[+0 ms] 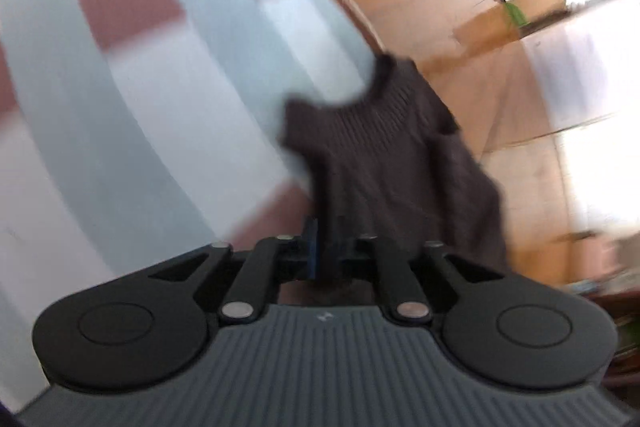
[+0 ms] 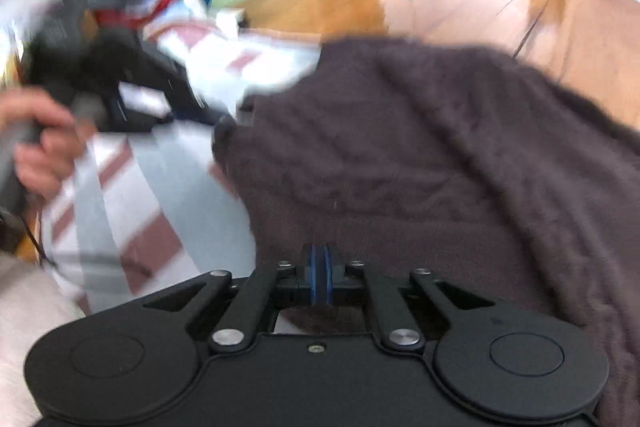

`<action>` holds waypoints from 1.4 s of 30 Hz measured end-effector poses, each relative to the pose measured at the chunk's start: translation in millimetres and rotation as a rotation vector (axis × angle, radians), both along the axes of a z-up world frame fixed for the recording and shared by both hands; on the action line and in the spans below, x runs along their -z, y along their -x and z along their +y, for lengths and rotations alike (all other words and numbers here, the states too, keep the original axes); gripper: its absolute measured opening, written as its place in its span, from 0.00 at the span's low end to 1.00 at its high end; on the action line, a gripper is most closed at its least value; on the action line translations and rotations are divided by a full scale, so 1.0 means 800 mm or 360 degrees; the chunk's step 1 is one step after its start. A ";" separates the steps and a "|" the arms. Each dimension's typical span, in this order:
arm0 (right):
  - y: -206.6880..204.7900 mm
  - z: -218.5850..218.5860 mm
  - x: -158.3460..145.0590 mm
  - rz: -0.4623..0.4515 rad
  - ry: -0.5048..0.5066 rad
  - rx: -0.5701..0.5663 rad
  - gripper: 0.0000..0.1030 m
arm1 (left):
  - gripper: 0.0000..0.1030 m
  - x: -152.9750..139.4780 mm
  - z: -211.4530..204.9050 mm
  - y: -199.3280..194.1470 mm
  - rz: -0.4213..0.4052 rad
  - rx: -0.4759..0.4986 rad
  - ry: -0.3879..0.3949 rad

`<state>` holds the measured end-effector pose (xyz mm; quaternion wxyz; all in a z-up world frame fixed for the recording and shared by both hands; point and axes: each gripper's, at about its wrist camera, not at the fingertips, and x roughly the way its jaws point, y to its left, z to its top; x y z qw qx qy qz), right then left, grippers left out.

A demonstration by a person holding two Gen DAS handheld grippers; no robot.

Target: Fold clothes

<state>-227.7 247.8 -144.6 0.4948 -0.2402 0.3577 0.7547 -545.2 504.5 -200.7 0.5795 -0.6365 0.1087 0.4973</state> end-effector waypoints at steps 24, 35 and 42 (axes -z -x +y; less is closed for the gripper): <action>-0.181 -0.065 -0.048 -0.0230 -0.0126 0.0557 0.51 | 0.07 -0.100 -0.001 -0.196 0.0090 0.0826 -0.0722; -0.260 -0.097 -0.013 0.0136 0.0023 0.0846 0.51 | 0.31 -0.046 -0.124 -0.397 0.0121 0.1665 -0.0437; -0.310 -0.110 0.012 0.0858 0.0115 0.1050 0.60 | 0.68 -0.117 -0.122 -0.303 -0.0155 0.1541 -0.0610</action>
